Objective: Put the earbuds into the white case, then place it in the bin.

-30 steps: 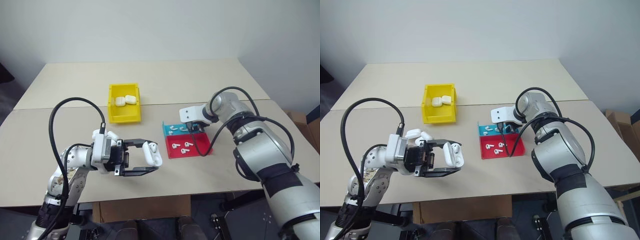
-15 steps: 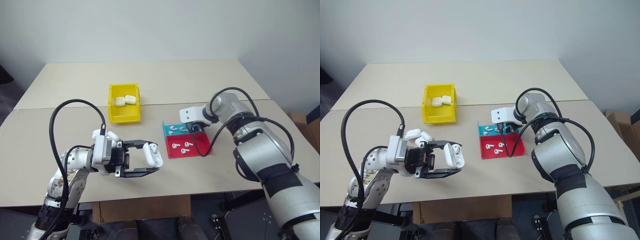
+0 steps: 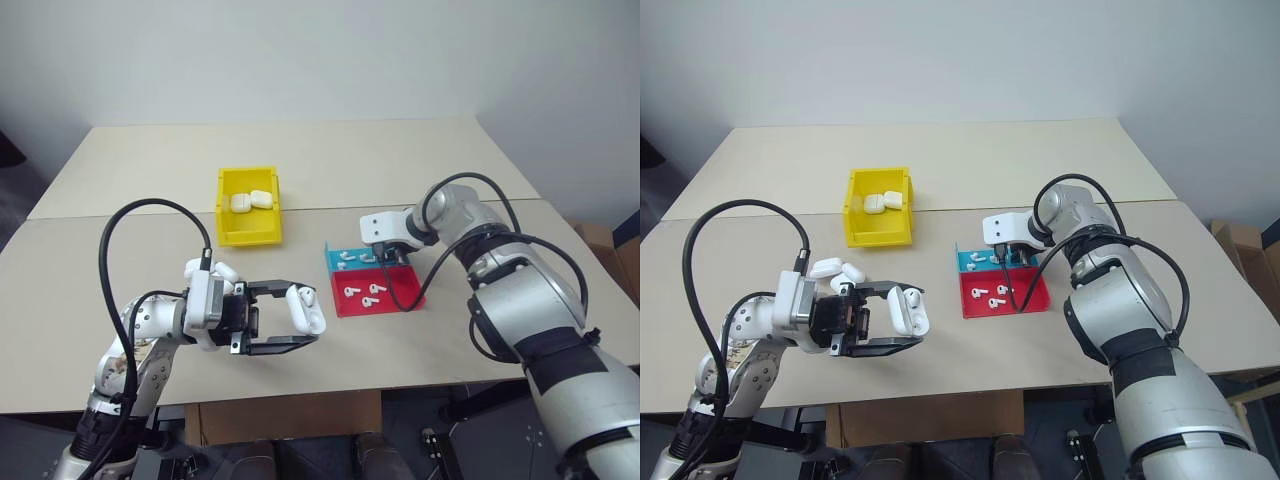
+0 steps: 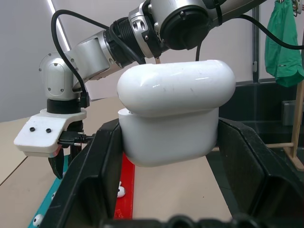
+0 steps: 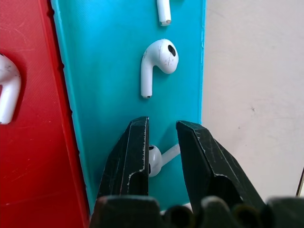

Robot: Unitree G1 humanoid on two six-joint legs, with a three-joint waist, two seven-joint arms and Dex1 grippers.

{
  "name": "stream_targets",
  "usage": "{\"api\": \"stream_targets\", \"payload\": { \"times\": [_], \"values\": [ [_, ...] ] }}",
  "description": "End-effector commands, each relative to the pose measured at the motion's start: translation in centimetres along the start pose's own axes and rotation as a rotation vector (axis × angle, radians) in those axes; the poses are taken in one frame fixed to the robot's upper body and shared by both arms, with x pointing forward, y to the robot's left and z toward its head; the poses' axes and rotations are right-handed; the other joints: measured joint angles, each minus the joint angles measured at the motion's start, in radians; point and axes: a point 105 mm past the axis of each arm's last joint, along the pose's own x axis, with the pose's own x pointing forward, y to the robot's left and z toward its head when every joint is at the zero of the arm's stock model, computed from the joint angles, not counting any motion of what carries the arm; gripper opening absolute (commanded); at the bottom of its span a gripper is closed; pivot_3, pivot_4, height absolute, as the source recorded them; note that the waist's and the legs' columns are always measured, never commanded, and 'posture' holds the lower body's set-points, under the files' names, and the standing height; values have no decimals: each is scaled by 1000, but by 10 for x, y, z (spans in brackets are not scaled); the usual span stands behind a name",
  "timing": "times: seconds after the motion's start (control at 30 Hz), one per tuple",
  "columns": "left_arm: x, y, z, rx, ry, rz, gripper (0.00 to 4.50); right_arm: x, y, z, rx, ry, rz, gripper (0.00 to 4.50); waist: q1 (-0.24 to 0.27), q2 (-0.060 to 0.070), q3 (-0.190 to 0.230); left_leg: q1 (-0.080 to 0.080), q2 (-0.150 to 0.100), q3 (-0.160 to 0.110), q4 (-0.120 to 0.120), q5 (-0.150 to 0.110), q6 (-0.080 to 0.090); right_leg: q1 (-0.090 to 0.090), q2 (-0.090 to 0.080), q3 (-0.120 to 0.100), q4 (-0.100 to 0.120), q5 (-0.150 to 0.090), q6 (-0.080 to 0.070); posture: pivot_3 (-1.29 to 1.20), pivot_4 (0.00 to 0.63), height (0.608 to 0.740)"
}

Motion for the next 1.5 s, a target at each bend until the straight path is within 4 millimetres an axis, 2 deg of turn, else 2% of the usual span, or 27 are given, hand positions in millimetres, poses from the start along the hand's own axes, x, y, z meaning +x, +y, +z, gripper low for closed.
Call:
{"api": "stream_targets", "payload": {
  "times": [0.03,0.23,0.33,0.43,0.93,1.03,1.5],
  "values": [
    [2,0,8,37,-19,-22,2746,-18,-18,17,6,-81,-56,1250,-1,0,0,0,0,0,0,0,0,0,0,0,0,0,0,0,150,740],
    [3,2,8,39,-18,-30,2746,-19,-23,30,14,-96,-68,1250,-2,0,0,0,0,0,0,0,0,0,0,0,0,0,0,0,150,740],
    [3,2,8,41,-16,-32,2746,-17,-21,34,7,-97,-46,1788,-1,0,0,0,0,0,0,0,0,0,0,0,0,0,0,0,150,740],
    [2,1,8,41,-13,-29,2746,-14,-21,37,17,-100,-50,2789,-1,0,0,0,0,0,0,0,0,0,0,0,0,0,0,0,150,740],
    [2,-1,9,45,-1,-12,2746,3,-7,34,78,-50,6,2789,-1,0,0,0,0,0,0,0,0,0,0,0,0,0,0,0,150,740],
    [2,-1,9,44,3,-8,2746,4,-6,33,79,-48,13,2246,-1,0,0,0,0,0,0,0,0,0,0,0,0,0,0,0,150,740],
    [1,-1,8,41,5,3,2746,10,-2,31,86,-40,13,2246,-1,0,0,0,0,0,0,0,0,0,0,0,0,0,0,0,150,740]
  ]
}}
